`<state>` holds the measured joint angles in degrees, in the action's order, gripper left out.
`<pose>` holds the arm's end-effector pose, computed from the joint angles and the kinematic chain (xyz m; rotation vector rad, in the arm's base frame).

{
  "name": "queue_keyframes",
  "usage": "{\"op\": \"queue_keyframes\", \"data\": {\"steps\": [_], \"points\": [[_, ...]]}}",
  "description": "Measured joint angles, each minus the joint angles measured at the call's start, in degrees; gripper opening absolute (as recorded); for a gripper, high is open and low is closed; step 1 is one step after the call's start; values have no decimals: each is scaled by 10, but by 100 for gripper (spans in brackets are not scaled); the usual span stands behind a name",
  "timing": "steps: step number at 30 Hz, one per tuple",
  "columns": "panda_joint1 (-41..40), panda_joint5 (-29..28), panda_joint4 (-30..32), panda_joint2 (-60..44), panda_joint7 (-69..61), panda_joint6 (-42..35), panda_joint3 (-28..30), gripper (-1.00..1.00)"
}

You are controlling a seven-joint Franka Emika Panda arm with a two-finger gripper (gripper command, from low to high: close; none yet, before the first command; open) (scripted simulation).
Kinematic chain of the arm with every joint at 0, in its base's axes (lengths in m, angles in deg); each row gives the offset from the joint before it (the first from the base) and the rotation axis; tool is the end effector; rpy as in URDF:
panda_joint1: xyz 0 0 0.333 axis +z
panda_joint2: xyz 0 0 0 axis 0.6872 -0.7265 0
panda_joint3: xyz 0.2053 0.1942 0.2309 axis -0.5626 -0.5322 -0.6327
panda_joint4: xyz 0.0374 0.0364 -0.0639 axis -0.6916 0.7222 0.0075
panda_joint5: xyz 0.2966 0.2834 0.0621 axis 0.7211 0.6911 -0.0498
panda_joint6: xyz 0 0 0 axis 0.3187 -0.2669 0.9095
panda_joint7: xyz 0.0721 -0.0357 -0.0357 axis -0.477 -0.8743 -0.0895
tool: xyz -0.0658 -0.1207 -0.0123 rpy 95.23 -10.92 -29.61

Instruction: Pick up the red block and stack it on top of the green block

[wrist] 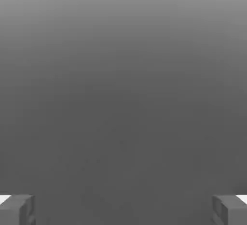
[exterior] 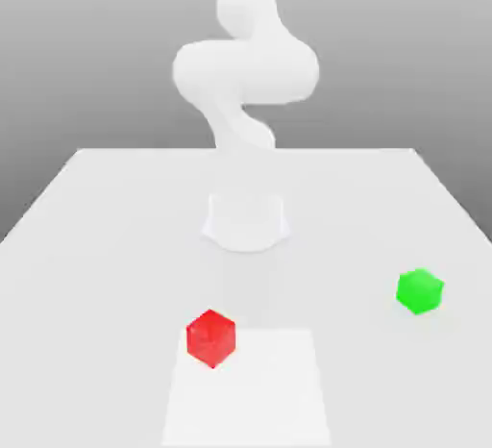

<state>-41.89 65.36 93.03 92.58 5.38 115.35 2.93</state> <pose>0.3862 -0.0117 0.6730 -2.5491 0.9519 -0.9564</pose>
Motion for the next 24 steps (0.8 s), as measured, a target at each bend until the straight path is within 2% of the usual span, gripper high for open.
{"op": "queue_keyframes", "data": {"steps": [11,19,21,24], "points": [[63,-22,167,-211,-287,148,111,0],[84,-33,284,-359,-492,252,163,0],[87,-11,291,-398,-528,282,161,0],[78,60,285,-459,-585,332,135,0]]}}
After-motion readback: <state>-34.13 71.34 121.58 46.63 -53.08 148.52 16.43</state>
